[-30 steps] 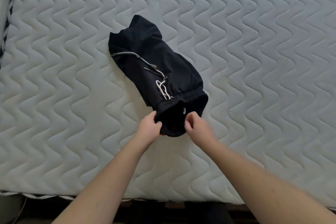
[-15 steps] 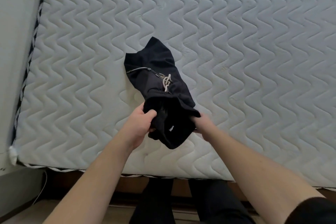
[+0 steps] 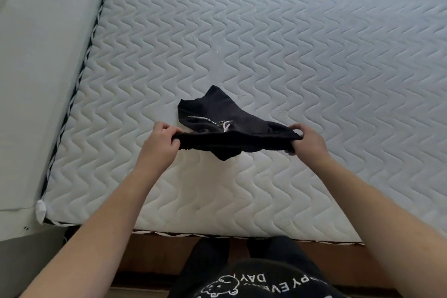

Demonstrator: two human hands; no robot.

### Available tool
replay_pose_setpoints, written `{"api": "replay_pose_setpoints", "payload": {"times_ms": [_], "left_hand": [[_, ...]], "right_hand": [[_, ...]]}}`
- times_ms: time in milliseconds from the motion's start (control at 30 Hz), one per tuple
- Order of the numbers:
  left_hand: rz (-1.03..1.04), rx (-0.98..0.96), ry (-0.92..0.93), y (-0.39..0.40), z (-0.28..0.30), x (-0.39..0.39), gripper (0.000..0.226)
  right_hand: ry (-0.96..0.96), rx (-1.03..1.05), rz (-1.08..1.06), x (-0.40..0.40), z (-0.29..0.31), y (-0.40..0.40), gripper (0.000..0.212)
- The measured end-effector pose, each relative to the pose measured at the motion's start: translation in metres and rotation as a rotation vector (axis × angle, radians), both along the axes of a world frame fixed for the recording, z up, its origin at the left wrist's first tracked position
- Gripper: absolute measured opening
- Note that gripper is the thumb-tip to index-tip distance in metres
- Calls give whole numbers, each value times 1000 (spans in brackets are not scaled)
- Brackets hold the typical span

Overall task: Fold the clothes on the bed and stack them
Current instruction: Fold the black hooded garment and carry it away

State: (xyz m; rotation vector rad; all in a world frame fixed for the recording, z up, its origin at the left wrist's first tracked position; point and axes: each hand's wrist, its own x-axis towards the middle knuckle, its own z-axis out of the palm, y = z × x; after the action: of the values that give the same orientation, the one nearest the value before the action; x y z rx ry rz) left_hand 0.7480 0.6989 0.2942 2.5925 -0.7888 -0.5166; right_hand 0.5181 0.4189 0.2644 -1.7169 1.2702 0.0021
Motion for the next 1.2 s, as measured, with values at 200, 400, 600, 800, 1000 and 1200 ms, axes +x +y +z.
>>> {"api": "replay_pose_setpoints", "payload": {"times_ms": [200, 400, 600, 800, 1000, 1200], "left_hand": [[102, -302, 148, -13, 49, -1, 35], [193, -566, 330, -48, 104, 17, 39], [-97, -525, 225, -68, 172, 35, 38], [-534, -360, 232, -66, 223, 48, 39], [-523, -382, 3, -73, 234, 53, 28], [-636, -465, -26, -83, 241, 41, 26]], "right_hand": [[-173, 127, -71, -12, 60, -2, 35], [-366, 207, -41, -9, 121, -21, 33], [-250, -94, 190, 6, 174, -33, 49], [-298, -90, 311, 30, 228, -35, 29], [-264, -387, 260, 52, 254, -34, 37], [-325, -418, 308, 64, 269, -26, 47]]}}
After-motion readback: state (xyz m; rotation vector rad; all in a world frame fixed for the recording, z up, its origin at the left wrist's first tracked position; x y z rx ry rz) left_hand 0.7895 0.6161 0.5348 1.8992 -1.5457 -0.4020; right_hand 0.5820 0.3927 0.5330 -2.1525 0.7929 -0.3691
